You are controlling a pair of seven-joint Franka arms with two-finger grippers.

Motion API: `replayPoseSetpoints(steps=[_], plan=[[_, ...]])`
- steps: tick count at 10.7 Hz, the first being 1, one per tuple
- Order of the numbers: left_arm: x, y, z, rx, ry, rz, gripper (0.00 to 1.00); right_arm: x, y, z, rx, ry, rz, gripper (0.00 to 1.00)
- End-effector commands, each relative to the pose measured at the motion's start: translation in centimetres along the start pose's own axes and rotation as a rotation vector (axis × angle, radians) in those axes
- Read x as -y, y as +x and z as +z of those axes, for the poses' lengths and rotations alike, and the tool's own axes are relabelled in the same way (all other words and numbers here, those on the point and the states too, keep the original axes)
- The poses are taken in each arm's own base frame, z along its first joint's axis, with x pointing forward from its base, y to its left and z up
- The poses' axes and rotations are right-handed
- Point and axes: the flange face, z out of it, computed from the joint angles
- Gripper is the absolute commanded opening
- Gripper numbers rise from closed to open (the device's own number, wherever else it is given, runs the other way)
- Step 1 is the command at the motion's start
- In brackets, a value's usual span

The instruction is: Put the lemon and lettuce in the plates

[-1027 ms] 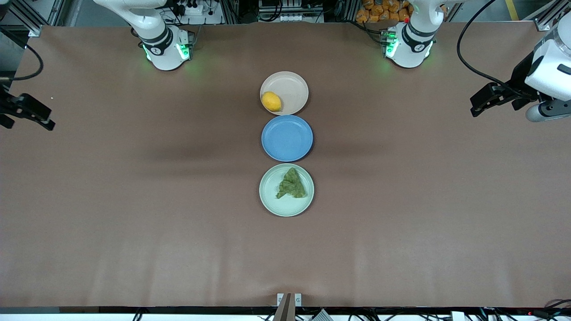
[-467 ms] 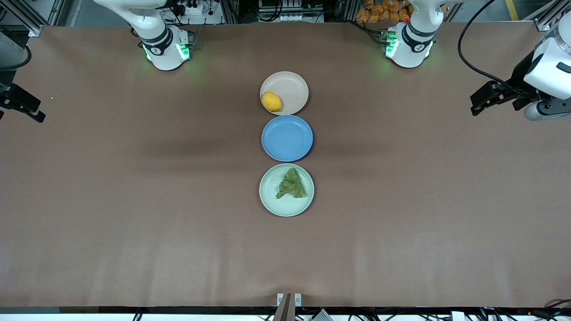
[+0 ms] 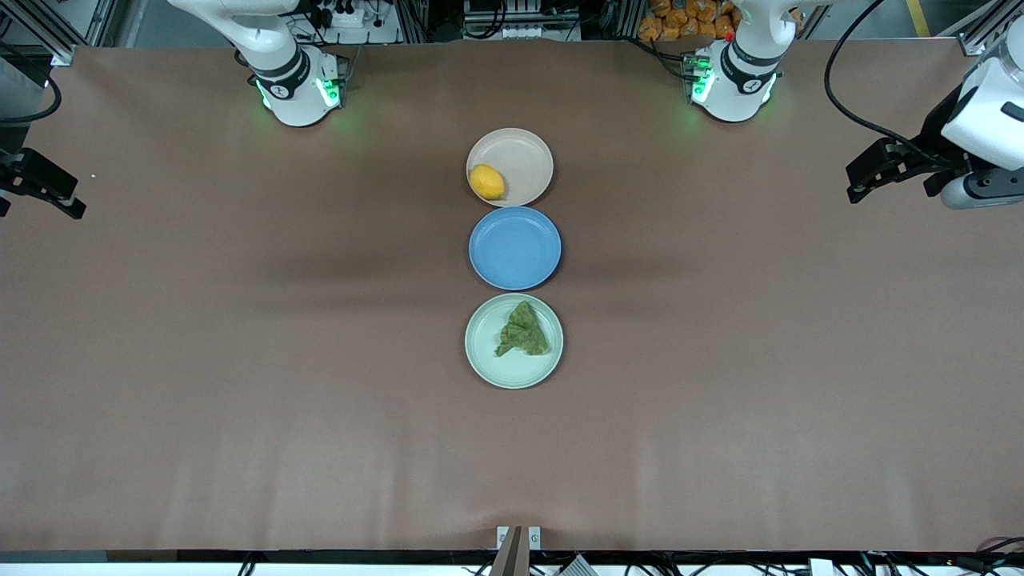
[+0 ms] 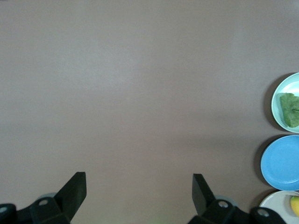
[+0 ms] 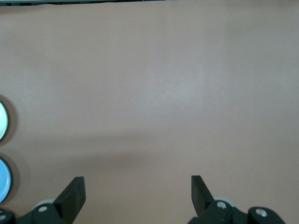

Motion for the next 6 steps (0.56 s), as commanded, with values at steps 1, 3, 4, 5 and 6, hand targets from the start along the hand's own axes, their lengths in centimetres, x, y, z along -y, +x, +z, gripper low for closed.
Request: replayPoseSetpoints(steps=[1,3,4,5,6], plan=[[0.82,-0.47,-0.27,0.005,-0.016,0.071,1.00,0.00,-0.12,-0.57,0.000,0.022,-0.020,1.00],[0.89,-0.46,-0.33,0.003,-0.018,0.105,1.00,-0.09,-0.12,-0.44,0.002,0.022,-0.019,1.00],[0.85,-0.46,-0.33,0.004,-0.021,0.095,1.00,-0.09,-0.13,-0.50,0.002,0.022,-0.020,1.00],[0.70,-0.49,-0.34,0.005,-0.027,0.094,1.00,-0.09,-0.09,-0.41,0.003,0.022,-0.020,1.00],[0.60,-0.47,-0.26,0.007,-0.036,0.091,1.00,-0.09,-0.10,-0.34,0.005,0.022,-0.020,1.00]])
